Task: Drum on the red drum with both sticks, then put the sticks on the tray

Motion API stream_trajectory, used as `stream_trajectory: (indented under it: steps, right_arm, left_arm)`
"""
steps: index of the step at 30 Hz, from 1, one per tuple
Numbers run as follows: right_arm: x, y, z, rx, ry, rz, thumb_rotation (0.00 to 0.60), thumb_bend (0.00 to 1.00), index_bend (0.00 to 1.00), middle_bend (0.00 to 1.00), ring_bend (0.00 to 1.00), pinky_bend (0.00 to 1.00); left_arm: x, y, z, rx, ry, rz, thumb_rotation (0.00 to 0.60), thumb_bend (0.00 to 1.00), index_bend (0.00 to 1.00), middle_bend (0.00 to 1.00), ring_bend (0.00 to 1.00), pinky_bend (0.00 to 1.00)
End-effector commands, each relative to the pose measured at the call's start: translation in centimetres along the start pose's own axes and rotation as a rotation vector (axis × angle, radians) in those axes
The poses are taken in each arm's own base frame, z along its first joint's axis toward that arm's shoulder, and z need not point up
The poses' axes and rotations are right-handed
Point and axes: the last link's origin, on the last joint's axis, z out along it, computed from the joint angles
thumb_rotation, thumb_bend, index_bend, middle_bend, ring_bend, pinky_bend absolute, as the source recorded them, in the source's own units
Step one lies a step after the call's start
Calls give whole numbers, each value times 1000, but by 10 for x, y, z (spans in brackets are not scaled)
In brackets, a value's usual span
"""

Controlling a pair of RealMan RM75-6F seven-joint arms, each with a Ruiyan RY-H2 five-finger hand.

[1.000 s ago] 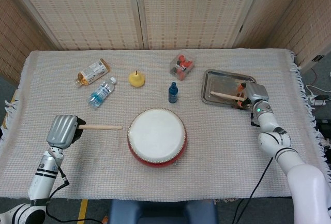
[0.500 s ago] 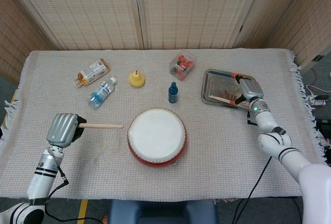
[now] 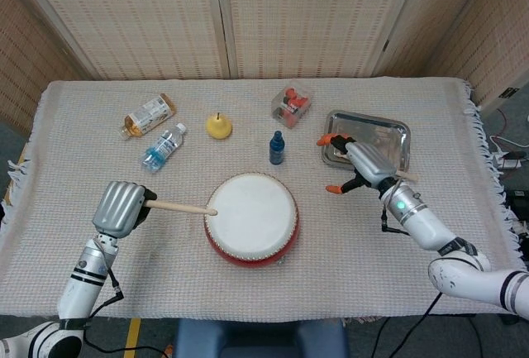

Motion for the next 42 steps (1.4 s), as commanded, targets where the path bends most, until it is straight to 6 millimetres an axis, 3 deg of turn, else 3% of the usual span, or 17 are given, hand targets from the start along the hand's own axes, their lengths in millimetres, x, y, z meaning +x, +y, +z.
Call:
stream_trajectory:
  steps: [1,8,19,26,42]
  right_arm:
    - [16,-30,-25,43,59,12,600,157,232,155,106,297]
    - [3,-67,-17,81,64,21,600,156,301,191,142,317]
    - [-48,-111,1,28,4,146,600,156,457,235,168,333]
    - [-68,-122,11,3,5,151,600,156,508,237,167,332]
    - [-90,-147,38,-5,39,74,600,156,555,237,168,332]
  left_arm:
    - [-4,19,5,-39,-16,25,600,806,1000,1000,1000,1000]
    - [-9,46,16,-64,-46,73,600,806,1000,1000,1000,1000]
    - [-18,74,34,-19,-95,121,600,806,1000,1000,1000,1000]
    - [-19,84,41,27,-96,133,600,807,1000,1000,1000,1000]
    - [-19,107,56,68,-115,123,600,806,1000,1000,1000,1000]
